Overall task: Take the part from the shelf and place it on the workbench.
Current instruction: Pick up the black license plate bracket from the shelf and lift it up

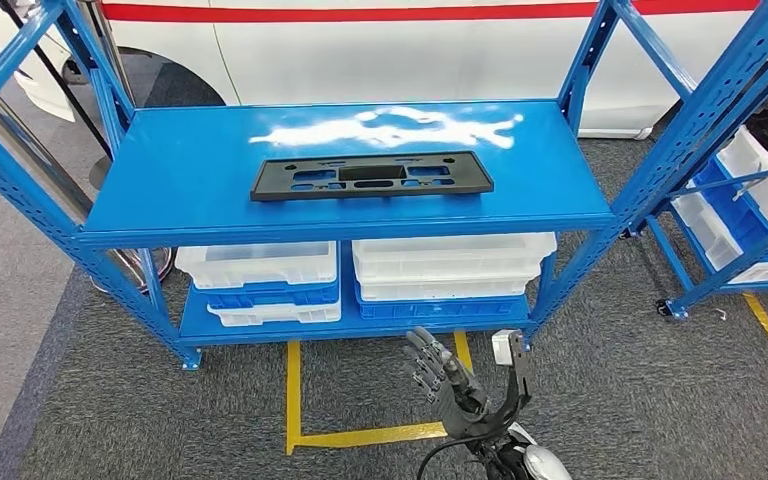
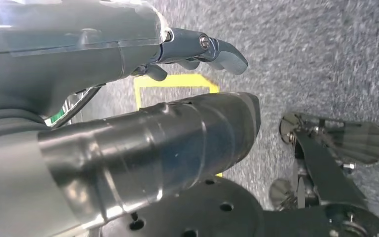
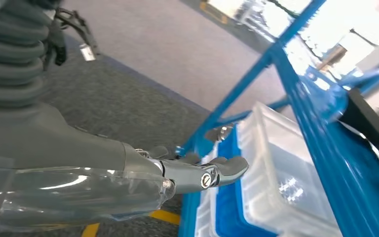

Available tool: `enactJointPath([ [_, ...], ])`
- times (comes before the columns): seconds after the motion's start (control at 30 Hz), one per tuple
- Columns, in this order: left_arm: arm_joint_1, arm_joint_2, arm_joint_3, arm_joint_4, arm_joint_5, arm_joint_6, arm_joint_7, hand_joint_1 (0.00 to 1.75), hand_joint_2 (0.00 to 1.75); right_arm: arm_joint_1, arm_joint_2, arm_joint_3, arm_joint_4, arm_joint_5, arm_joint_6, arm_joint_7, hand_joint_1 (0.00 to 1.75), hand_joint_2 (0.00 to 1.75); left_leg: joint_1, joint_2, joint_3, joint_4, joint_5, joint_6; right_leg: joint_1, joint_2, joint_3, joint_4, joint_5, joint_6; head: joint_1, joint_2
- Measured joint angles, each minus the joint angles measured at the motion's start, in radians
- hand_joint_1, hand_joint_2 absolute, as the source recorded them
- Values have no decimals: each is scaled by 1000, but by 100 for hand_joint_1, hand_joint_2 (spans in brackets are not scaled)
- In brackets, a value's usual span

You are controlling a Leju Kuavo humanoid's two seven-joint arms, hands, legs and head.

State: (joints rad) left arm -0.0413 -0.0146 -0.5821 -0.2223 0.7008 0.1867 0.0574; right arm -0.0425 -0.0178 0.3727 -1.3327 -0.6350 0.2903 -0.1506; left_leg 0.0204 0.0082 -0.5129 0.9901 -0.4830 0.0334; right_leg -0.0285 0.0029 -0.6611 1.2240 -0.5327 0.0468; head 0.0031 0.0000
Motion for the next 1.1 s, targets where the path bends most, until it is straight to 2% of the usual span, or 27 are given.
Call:
enactJointPath([
  [0.03, 1, -2, 0, 1, 4, 2, 1, 0, 0, -4, -7, 19, -17, -3, -13, 10, 0, 0, 1, -1, 2, 1, -4, -5, -1, -1, 30, -70, 36, -2, 0, 0],
  [0.07, 0, -3, 0, 1, 9, 3, 2, 0, 0, -8, -14, 35, -31, -6, -24, 20, 0, 0, 0, -2, 3, 3, -7, -12, 1, -2, 57, -131, 60, -6, 0, 0],
  [0.1, -1, -5, 0, 2, 13, 2, 5, 0, 0, -13, -18, 50, -45, -10, -35, 28, 0, 0, -2, -2, 2, 6, -10, -18, 3, -2, 72, -172, 73, -11, 0, 0],
  [0.2, -5, -5, 0, 4, 24, -6, 19, 0, 0, -20, -32, 90, -77, -18, -56, 39, 0, 0, -4, -1, -3, 7, -12, -36, 9, 1, 71, -191, 71, -34, -1, 0],
  [0.27, -8, -5, 0, 4, 30, -18, 29, 0, 0, -27, -43, 113, -97, -15, -57, 25, 0, 0, 1, 0, -11, 26, -28, -46, 9, 1, 71, -194, 72, -49, -1, 0],
  [0.33, -10, -4, 0, 4, 34, -28, 31, 0, 0, -40, -54, 138, -121, -12, -36, -2, 0, 0, 2, -1, -58, 121, -81, -50, 9, 0, 73, -197, 73, -62, -1, 0],
  [0.4, -11, -5, 0, 4, 36, -30, 19, 0, 0, -47, -65, 165, -141, -13, 3, -27, 0, 0, 2, -2, -133, 263, -136, -50, 14, 0, 73, -196, 71, -69, -1, 0],
  [0.43, -10, -6, 0, 4, 36, -29, 11, 0, 0, -47, -70, 177, -149, -15, 26, -36, 0, 0, 2, -2, -160, 308, -144, -49, 17, 0, 74, -196, 70, -70, -1, 0],
  [0.47, -9, -6, 0, 4, 36, -27, 5, 0, 0, -46, -76, 186, -156, -16, 47, -43, 0, 0, 1, -2, -168, 314, -130, -46, 20, 0, 76, -195, 69, -72, -1, 0],
  [0.5, -8, -7, -1, 4, 36, -25, 0, 0, 0, -46, -81, 194, -164, -18, 67, -48, 0, 0, 1, -2, -156, 279, -97, -42, 22, 2, 78, -195, 68, -73, -1, 0],
  [0.57, -7, -7, -1, 6, 36, -24, -3, 0, 0, -48, -88, 207, -180, -21, 97, -56, 0, 0, -3, -2, -96, 142, -19, -29, 26, 5, 85, -195, 65, -71, -1, 0],
  [0.6, -7, -7, -1, 7, 35, -23, -3, 0, 0, -50, -92, 212, -188, -22, 108, -58, 0, 0, -6, -2, -70, 83, 3, -24, 28, 6, 85, -193, 64, -68, -1, 0],
  [0.63, -9, -8, -2, 8, 35, -22, -2, 0, 0, -51, -94, 217, -194, -22, 119, -61, 0, 0, -9, -3, -55, 47, 12, -21, 28, 6, 84, -192, 64, -64, 0, 0],
  [0.73, -11, -12, -5, 9, 33, -17, 3, 0, 0, -55, -102, 230, -215, -19, 156, -72, 0, 0, -13, -5, -52, 27, 14, -15, 26, 4, 80, -194, 65, -46, -1, 0],
  [0.8, -11, -14, -8, 9, 29, -15, 7, 0, 0, -60, -106, 236, -228, -17, 174, -77, 0, 0, -9, -4, -48, 18, 21, -5, 26, 3, 71, -168, 44, -35, 0, 0],
  [0.83, -11, -16, -10, 9, 28, -15, 8, 0, 0, -62, -109, 238, -233, -16, 180, -78, 0, 0, -6, -3, -47, 13, 24, 0, 25, 2, 54, -129, 19, -30, 0, 0],
  [0.9, -13, -16, -14, 10, 27, -15, 10, 0, 0, -65, -113, 243, -237, -15, 187, -80, 0, 0, -7, -2, -48, 13, 25, 4, 22, 2, -3, -6, -45, -24, 0, 0],
  [0.93, -13, -16, -15, 10, 27, -15, 11, 0, 0, -66, -115, 246, -238, -16, 193, -82, 0, 0, -8, -2, -49, 14, 25, 5, 21, 2, -29, 48, -64, -23, 0, 0],
  [0.97, -13, -16, -17, 10, 26, -17, 13, 0, 0, -66, -116, 249, -238, -16, 202, -85, 0, 0, -9, -2, -49, 14, 25, 5, 21, 2, -44, 77, -66, -23, 0, 0],
  [1.0, -13, -16, -18, 10, 25, -18, 14, 0, 0, -68, -117, 251, -239, -16, 211, -89, 0, 0, -9, -2, -49, 15, 25, 4, 21, 2, -37, 65, -48, -24, 0, 0],
  [1.03, -13, -16, -18, 10, 25, -20, 15, 0, 0, -71, -117, 253, -242, -16, 220, -92, 0, 0, -10, -3, -47, 15, 24, 4, 22, 2, -13, 15, -15, -28, 0, 0],
  [1.1, -16, -18, -19, 10, 24, -25, 16, 0, 0, -83, -117, 257, -249, -16, 237, -97, 0, 0, -12, -4, -44, 15, 23, 0, 26, 1, 58, -127, 46, -38, 0, 0],
])
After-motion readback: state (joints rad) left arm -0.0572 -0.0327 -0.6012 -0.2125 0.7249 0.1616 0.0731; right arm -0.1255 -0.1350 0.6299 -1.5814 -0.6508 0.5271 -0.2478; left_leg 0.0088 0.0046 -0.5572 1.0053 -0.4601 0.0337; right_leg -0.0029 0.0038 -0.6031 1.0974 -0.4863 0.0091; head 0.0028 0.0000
